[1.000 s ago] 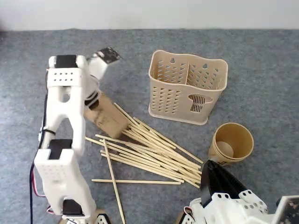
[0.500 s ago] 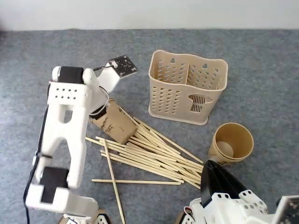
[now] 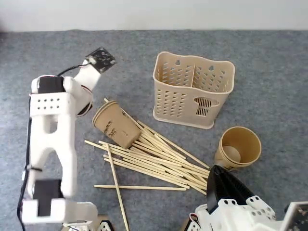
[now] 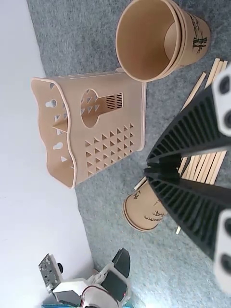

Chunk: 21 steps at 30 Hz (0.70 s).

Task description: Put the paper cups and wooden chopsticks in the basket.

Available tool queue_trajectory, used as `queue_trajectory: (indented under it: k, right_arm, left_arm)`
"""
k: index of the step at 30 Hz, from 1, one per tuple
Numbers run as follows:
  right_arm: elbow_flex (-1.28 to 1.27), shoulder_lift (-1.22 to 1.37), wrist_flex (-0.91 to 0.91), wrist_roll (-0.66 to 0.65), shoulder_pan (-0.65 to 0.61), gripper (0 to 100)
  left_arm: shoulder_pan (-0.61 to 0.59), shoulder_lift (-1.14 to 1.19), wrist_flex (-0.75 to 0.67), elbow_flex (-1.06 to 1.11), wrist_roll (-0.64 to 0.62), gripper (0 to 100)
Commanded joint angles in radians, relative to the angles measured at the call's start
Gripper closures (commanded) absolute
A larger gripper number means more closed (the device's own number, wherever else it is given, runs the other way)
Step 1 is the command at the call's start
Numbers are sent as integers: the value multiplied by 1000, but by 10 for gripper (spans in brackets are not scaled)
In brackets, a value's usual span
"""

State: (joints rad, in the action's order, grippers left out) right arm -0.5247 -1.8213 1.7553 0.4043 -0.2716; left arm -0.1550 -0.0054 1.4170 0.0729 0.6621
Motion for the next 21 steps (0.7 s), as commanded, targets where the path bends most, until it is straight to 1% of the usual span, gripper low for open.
queue_trajectory:
  k: [1, 3, 6, 10, 16, 21]
  right_arm:
    - [-6, 5, 39, 9, -5, 990]
    - [-6, 5, 39, 9, -5, 990]
    - [-6, 5, 39, 9, -5, 990]
    - [-6, 5, 39, 9, 1, 990]
    - [-6, 5, 39, 9, 1, 990]
    - [-6, 5, 39, 9, 1, 990]
  left_arm:
    - [-31, 106, -100, -8, 5, 974]
    - [-25, 167, -112, -8, 5, 974]
    - [8, 195, -103, -8, 3, 974]
    - [71, 172, -8, -10, 3, 976]
    - [155, -20, 155, -2, -31, 986]
    - [264, -210, 311, -1, -32, 986]
